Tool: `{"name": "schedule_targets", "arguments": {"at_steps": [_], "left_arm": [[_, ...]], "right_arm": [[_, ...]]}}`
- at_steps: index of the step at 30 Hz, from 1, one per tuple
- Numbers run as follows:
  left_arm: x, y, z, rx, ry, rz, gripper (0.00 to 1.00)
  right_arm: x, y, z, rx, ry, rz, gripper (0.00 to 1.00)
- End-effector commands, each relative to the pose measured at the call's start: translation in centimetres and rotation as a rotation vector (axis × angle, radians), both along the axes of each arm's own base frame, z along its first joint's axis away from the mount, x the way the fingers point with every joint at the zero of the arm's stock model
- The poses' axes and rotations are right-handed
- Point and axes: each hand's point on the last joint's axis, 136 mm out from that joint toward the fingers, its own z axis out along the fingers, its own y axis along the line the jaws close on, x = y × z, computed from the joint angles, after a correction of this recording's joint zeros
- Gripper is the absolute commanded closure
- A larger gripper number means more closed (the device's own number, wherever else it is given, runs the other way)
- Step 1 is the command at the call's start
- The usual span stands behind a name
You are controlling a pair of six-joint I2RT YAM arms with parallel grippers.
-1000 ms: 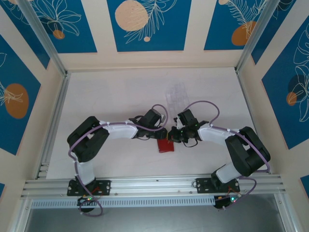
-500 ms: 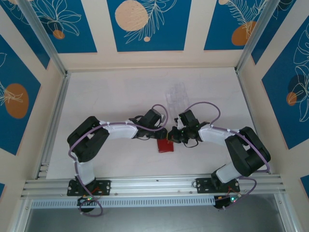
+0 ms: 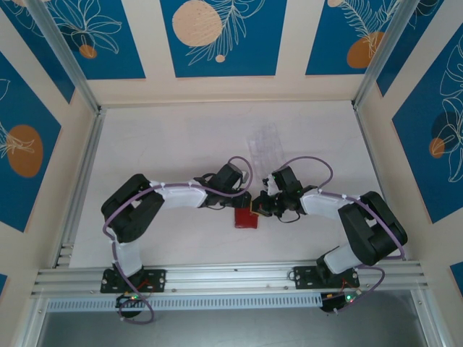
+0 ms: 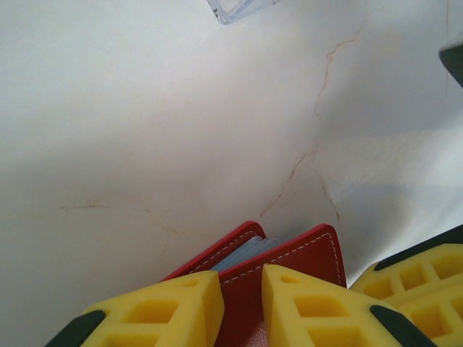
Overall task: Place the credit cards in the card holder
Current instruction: Close the button on the card holder.
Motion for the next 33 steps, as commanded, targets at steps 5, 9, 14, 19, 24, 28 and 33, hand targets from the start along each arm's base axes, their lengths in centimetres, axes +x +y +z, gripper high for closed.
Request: {"name": "schedule_targets", "arguments": {"at_steps": [5, 9, 14, 19, 24, 28, 33], "left_arm": [[-3.3, 0.7, -1.9, 0.06, 0.092, -0.049, 0.72], [-3.2, 1.4, 0.9, 0.008, 0.066, -0.035, 0.7], [-4.2, 3.2, 2.2, 0.001, 0.053, -0.023, 0.69], [-5.5, 4.5, 1.1, 0.054, 0.063, -0.047, 0.71], [-6.4, 4.3, -0.2, 0.136, 0.048, -0.095, 0.73], [-6.7, 4.1, -1.3, 0.162, 0.049, -0.102, 0.73], [-6.7, 3.9, -2.1, 0.184, 0.045, -0.096, 0.73]], "right_arm": [[-1.3, 0.4, 0.1, 0.019, 0.044, 0.032, 1.0], [-1.3, 0.0, -0.1, -0.004, 0.043, 0.026, 1.0], [-1.3, 0.0, 0.0, -0.004, 0.037, 0.03, 1.0], [-1.2, 0.2, 0.5, 0.01, 0.028, 0.038, 1.0], [-0.9, 0.5, 1.1, 0.065, 0.032, 0.036, 1.0], [-0.7, 0.5, 1.8, 0.099, 0.029, 0.03, 1.0], [-0.7, 0.7, 2.1, 0.11, 0.028, 0.034, 1.0]]}}
